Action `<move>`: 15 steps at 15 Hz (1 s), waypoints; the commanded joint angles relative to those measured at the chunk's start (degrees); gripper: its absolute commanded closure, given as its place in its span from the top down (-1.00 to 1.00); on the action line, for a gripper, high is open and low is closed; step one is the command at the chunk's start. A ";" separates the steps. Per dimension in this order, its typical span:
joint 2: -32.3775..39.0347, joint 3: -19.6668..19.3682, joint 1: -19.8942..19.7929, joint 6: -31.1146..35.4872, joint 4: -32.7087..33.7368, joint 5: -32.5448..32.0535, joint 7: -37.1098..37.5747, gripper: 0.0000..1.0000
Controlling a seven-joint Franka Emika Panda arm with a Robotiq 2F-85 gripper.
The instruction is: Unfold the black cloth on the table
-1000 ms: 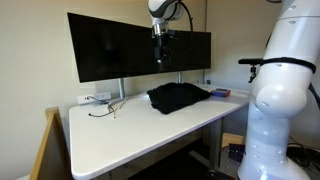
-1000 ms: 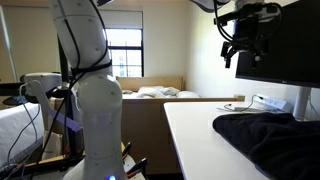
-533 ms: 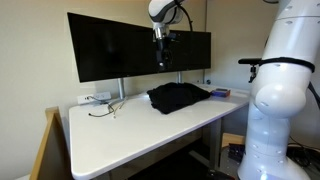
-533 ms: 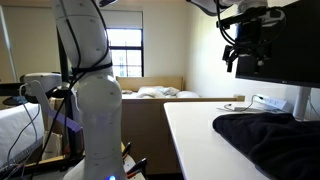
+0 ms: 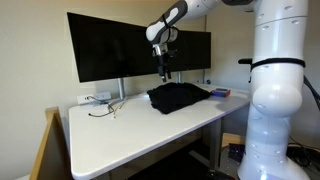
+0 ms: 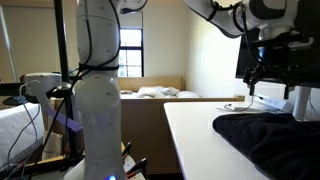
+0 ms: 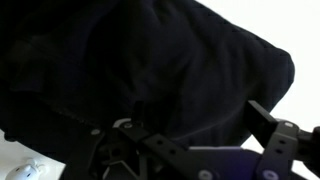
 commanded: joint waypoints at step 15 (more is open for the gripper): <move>26.89 6.98 -10.80 -16.06 27.58 2.95 -25.64 1.00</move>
